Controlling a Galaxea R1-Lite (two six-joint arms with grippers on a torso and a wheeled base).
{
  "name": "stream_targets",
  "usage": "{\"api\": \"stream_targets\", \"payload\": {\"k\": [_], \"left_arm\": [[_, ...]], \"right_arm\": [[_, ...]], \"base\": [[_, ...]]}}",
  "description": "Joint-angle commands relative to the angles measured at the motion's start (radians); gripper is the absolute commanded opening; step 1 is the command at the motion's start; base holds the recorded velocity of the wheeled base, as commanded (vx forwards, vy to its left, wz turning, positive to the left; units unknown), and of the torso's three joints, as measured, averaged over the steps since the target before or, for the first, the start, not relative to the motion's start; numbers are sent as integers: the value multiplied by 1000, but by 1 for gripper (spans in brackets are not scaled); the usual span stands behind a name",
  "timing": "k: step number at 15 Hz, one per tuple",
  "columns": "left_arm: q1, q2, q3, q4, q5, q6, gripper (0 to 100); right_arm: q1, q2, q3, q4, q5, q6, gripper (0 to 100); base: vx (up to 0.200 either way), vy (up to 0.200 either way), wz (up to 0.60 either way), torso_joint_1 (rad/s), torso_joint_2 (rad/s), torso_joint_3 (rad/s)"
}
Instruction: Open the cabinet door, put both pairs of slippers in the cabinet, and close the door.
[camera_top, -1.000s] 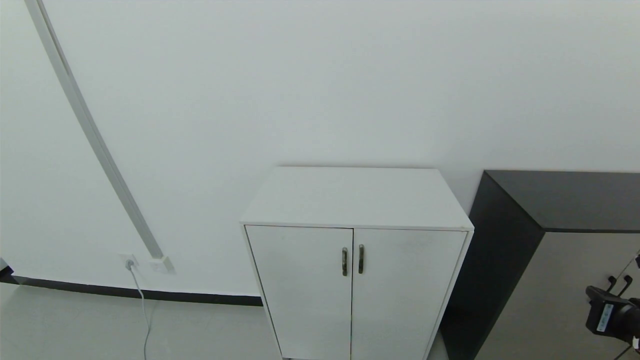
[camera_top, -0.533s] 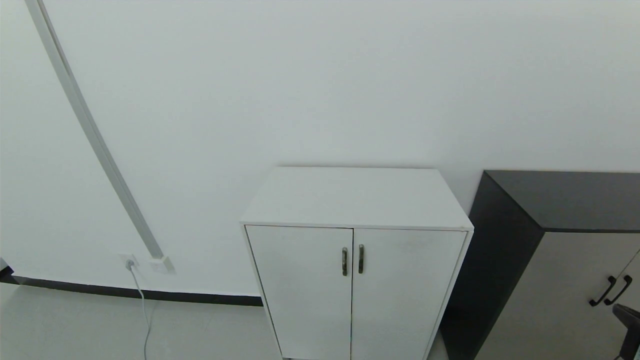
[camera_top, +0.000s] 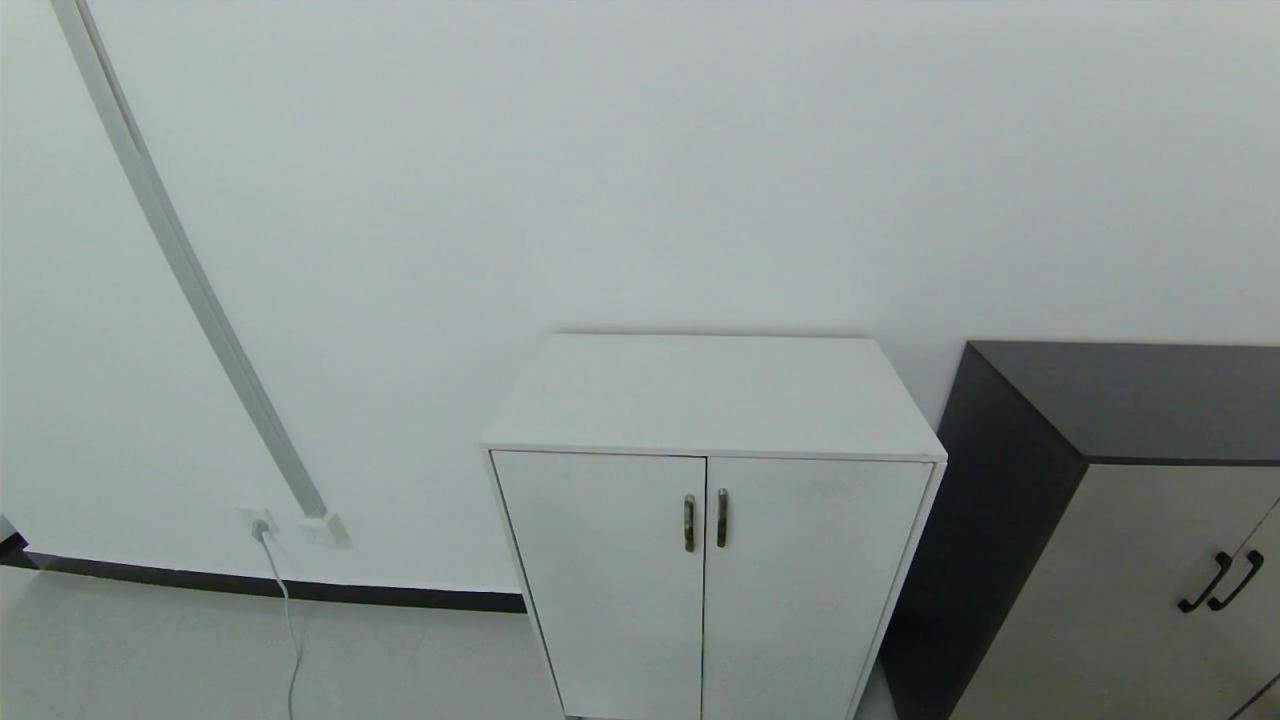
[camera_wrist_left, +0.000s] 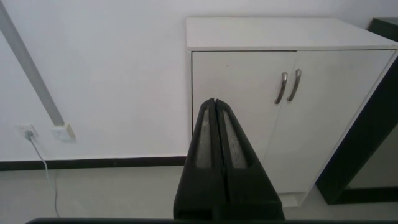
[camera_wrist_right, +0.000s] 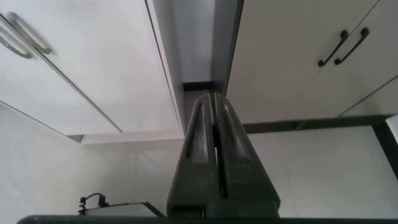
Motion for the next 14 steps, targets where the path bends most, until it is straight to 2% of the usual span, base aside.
{"api": "stream_targets", "payload": {"k": [1, 8, 12, 14], "left_arm": [[0, 1, 0, 0, 0, 0, 0], [0, 1, 0, 0, 0, 0, 0], [0, 1, 0, 0, -1, 0, 0], [0, 1, 0, 0, 0, 0, 0]], "right_arm": [[4, -112, -10, 38, 21, -16, 0], [10, -180, 27, 200, 165, -68, 0], [13, -199, 58, 213, 167, -85, 0], [31, -261, 59, 303, 167, -90, 0]], "base": [[0, 0, 0, 0, 0, 0], [0, 0, 0, 0, 0, 0], [0, 0, 0, 0, 0, 0], [0, 0, 0, 0, 0, 0]]}}
